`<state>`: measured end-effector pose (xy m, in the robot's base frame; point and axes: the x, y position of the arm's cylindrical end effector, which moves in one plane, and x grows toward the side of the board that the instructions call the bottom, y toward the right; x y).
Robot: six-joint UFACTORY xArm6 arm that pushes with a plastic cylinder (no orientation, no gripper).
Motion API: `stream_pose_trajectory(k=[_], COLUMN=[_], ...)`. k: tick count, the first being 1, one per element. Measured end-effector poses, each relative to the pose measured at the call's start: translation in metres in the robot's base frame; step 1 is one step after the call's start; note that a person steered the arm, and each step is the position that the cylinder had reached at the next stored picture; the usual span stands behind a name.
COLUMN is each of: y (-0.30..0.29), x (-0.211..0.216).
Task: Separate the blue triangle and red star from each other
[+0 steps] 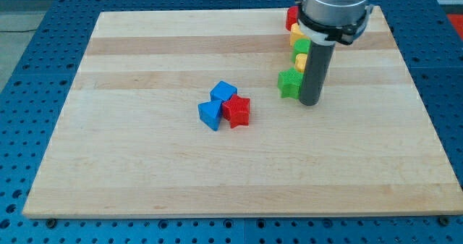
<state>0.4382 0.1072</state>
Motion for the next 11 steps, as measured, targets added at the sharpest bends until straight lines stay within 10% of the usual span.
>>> stream_pose_trajectory(k=[4, 7, 11], y=[-0.020, -0.159, -0.134], x=[0.039, 0.050, 0.034])
